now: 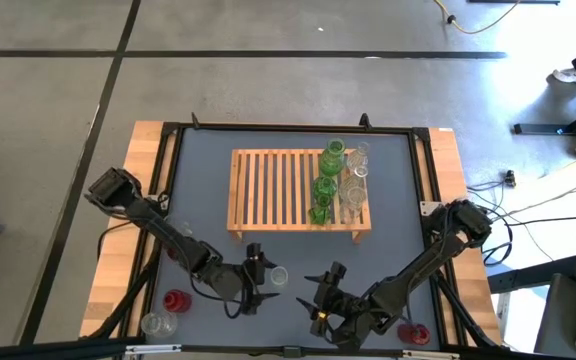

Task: Sort vases onto shelf
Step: Put the transparent bottle on the shelf

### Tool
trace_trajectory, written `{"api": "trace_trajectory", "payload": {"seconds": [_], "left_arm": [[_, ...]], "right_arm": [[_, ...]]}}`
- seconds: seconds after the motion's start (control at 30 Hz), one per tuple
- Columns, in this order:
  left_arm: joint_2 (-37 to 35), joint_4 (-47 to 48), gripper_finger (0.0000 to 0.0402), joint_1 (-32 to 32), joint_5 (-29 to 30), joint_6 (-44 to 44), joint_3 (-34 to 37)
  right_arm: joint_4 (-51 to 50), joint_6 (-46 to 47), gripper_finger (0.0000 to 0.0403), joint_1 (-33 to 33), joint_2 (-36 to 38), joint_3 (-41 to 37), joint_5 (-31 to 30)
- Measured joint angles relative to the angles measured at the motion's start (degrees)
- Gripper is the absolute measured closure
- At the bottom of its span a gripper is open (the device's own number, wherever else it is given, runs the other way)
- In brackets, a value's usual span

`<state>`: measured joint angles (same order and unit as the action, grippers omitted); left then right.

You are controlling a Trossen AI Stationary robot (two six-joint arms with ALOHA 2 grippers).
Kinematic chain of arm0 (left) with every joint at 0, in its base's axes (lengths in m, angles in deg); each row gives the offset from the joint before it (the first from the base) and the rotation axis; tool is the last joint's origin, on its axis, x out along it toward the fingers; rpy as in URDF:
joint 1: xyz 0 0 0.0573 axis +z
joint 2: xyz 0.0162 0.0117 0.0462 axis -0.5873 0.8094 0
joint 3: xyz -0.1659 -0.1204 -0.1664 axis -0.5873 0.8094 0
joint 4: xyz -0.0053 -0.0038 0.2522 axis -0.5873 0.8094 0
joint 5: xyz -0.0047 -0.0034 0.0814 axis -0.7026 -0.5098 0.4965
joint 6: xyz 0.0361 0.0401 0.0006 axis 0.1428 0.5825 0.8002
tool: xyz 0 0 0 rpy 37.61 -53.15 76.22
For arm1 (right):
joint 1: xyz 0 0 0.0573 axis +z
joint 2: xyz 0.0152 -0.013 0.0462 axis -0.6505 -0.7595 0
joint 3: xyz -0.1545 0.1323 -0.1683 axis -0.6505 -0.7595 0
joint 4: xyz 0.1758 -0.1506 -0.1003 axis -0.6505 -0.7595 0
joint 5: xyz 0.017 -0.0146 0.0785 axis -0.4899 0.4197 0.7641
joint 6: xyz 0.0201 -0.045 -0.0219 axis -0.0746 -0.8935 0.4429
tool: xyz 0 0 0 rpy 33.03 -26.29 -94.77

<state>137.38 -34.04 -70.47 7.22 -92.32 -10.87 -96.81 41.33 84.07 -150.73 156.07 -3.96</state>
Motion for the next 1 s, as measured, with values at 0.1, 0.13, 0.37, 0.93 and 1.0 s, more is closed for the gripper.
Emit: {"api": "trace_trajectory", "payload": {"seconds": [0.1,0.13,0.37,0.93,1.0], "left_arm": [[-0.02,-1.95,0.0083,-0.04,1.88,0.49,0.0],[-0.02,-2.2,0.0087,-0.01,2.22,1.11,0.0],[-0.02,-2.46,0.0169,0.89,0.76,1.44,0.0],[-0.4,-2.12,0.0232,0.95,-0.79,2.92,0.02],[-1.04,-1.93,0.0232,0.53,-1.01,2.4,0.07]], "right_arm": [[0.15,0.18,0.0139,0.0,-0.47,0.0,-0.17],[0.07,0.2,0.0139,0.0,-0.52,0.0,0.35],[-0.08,0.16,0.0139,0.06,-0.55,0.02,0.24],[-0.5,-0.41,0.0139,0.04,-0.88,0.05,2.69],[-0.57,-1.59,0.0139,0.04,-0.88,0.77,2.73]]}}
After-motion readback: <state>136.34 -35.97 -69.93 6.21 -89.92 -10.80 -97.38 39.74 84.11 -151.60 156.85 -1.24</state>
